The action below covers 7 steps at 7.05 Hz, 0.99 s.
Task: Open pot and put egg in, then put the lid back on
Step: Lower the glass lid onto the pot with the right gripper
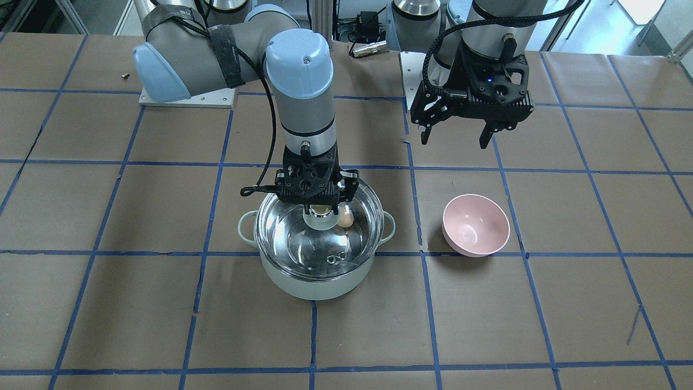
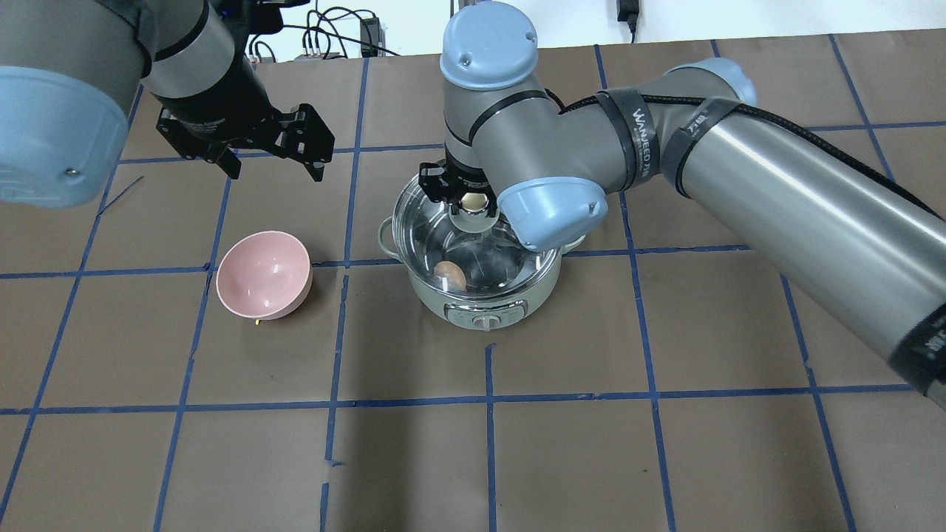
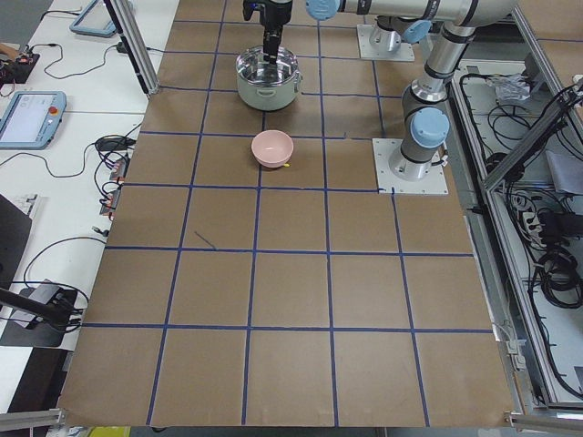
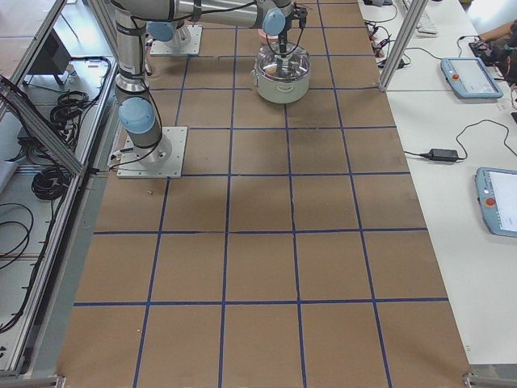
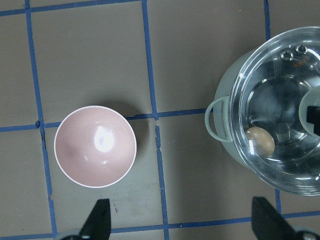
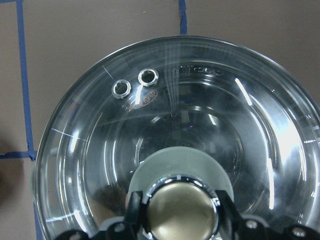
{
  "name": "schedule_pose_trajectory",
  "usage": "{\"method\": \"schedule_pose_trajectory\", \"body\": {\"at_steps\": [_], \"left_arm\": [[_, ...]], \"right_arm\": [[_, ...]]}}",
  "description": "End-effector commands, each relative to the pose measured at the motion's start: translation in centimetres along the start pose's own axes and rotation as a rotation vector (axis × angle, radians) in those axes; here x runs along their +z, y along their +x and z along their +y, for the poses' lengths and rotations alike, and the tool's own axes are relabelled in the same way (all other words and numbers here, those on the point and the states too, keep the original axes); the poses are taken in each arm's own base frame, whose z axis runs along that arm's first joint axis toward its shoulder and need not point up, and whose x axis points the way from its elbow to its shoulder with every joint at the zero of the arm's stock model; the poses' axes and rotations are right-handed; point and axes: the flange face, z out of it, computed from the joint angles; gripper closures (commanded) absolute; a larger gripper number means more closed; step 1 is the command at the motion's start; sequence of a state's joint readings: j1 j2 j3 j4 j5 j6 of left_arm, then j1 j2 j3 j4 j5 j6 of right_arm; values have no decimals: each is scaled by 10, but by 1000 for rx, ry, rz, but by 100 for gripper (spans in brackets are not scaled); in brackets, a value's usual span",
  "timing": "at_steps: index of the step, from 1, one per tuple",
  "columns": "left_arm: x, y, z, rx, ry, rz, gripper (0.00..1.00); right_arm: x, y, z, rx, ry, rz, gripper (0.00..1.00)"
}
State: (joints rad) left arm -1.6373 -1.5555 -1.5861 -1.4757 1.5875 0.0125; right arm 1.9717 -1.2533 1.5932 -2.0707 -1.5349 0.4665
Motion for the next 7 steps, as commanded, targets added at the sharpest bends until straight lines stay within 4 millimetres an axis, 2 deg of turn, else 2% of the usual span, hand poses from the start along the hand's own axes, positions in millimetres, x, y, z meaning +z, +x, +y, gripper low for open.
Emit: {"method": "schedule_pose_trajectory", "body": {"at_steps": [1, 3, 6, 7], "left_arm": [[0, -2, 0, 2, 0, 1, 0], [1, -2, 0, 5, -3, 1, 0], [1, -4, -1, 4, -3, 1, 0], [1, -4, -1, 4, -3, 1, 0]], "right_arm": [[1, 1, 0, -3, -1, -1, 70], [8, 8, 1, -30, -9, 3, 70], [7, 9, 1, -33, -5, 8, 68], [7, 11, -1, -29, -4, 12, 39]]}}
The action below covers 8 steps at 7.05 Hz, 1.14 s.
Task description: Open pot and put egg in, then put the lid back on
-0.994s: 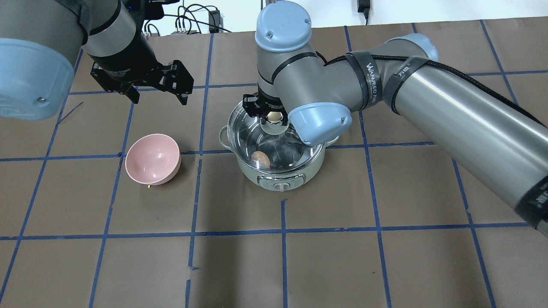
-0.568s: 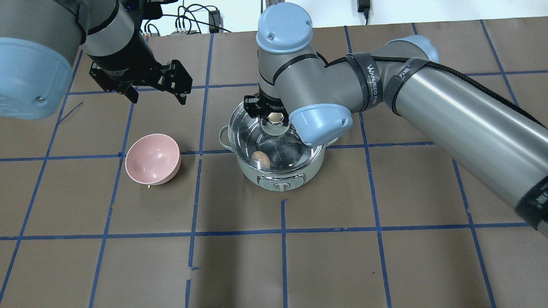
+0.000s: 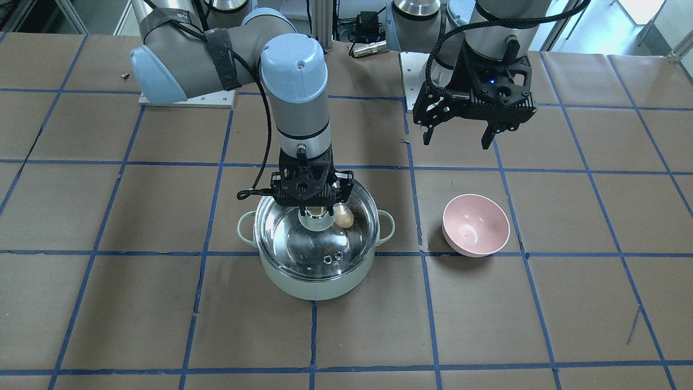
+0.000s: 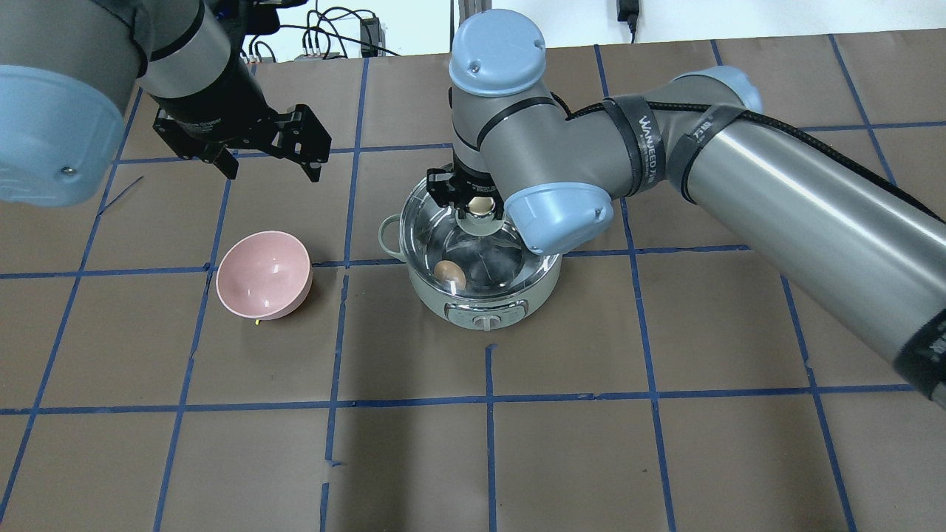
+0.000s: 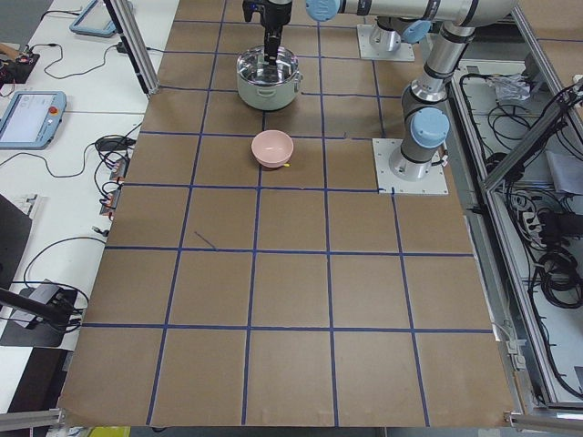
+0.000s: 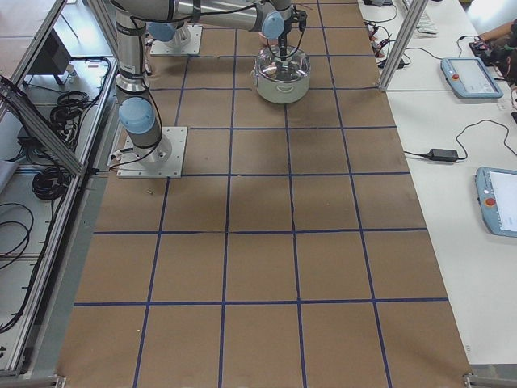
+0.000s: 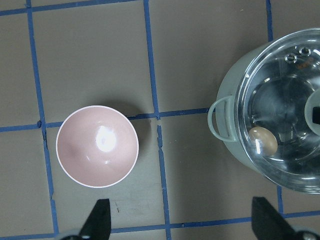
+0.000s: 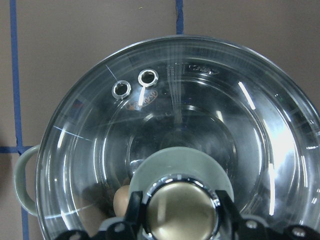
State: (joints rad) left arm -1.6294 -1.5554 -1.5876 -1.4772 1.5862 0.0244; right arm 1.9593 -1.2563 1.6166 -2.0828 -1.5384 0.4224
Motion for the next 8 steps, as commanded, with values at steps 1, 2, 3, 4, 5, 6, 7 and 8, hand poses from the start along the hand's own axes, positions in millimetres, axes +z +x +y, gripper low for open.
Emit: {"method": "schedule_pose_trajectory", "body": {"at_steps": [1, 2, 3, 4, 5, 6, 7, 8], "left_arm": [[0, 0, 0, 1, 0, 2, 0], [1, 1, 0, 3, -2, 0, 0], [6, 0, 1, 2, -11, 0, 0], [6, 1, 2, 2, -11, 2, 0], [6, 1, 2, 2, -11, 2, 0], [6, 1, 2, 0, -9, 2, 0], [6, 1, 2, -2, -9, 0, 0], [5, 1, 1, -3, -6, 0, 0]], "right_arm": [[0, 2, -1, 3, -1, 0, 24], [-1, 1, -2, 6, 2, 0, 21], [-11, 3, -1, 7, 18, -7, 20], [-33, 17, -6, 27, 48, -14, 19], [-61, 49, -19, 67, 84, -17, 19], [-93, 87, -30, 94, 128, -25, 6], [-115, 123, -35, 120, 134, -10, 1], [-129, 152, -38, 109, 144, 9, 0]]}}
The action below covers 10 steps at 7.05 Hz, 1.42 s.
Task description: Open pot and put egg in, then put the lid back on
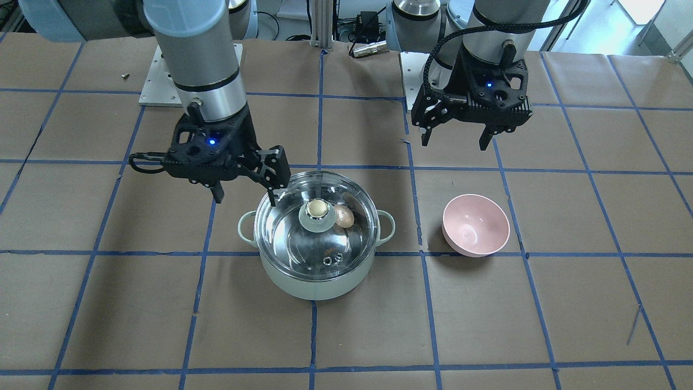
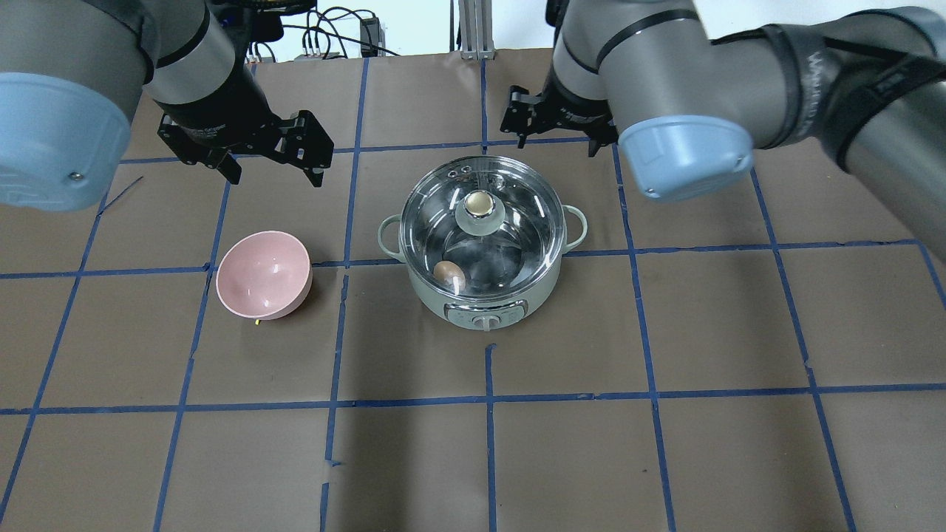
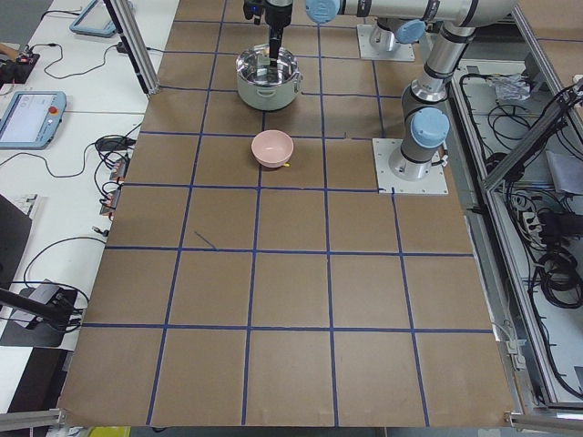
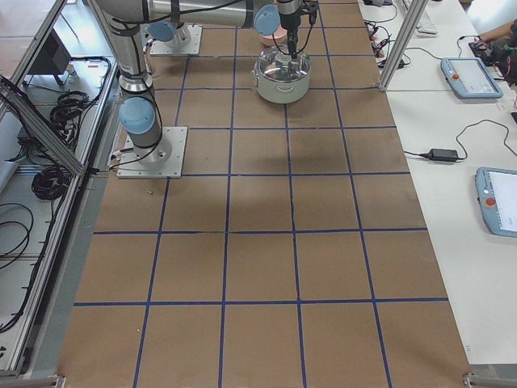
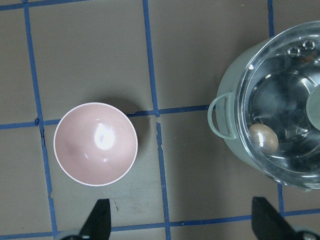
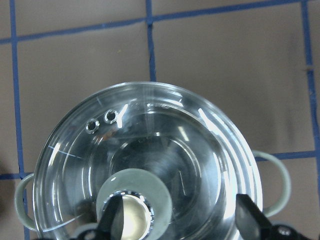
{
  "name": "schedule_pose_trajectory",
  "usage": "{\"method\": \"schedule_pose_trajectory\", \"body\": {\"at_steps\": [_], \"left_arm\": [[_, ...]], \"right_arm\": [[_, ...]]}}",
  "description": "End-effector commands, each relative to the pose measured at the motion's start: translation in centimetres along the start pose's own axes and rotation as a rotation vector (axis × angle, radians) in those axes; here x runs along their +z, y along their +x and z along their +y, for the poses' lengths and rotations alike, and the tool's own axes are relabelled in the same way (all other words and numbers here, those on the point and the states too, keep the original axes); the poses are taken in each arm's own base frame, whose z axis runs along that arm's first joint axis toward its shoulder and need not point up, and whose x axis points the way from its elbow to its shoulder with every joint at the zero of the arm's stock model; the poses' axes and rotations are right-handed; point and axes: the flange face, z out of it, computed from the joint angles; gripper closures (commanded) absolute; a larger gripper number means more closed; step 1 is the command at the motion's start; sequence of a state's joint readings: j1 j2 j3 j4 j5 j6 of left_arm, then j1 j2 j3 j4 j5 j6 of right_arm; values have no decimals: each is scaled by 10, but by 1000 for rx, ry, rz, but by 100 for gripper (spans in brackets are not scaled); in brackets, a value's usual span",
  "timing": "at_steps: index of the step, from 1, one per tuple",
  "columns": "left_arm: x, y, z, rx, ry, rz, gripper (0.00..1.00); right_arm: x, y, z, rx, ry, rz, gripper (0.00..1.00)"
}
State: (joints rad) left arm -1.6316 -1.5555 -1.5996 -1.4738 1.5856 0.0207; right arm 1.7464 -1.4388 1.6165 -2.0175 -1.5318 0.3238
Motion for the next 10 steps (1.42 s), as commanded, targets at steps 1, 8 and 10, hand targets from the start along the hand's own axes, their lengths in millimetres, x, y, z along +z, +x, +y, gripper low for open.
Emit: {"method": "schedule_pose_trajectory", "body": {"at_steps": [1, 8, 10], "left_arm": [[-1, 0, 0, -2, 2, -1, 0], [-8, 2, -1, -2, 6, -9, 0], [-10, 5, 0, -32, -10, -1, 0]], "right_arm": [[-35, 63, -12, -4, -16, 44, 0], [-66, 108, 13, -95, -149, 83, 0], [-58, 104, 15, -106, -165, 79, 0]]}}
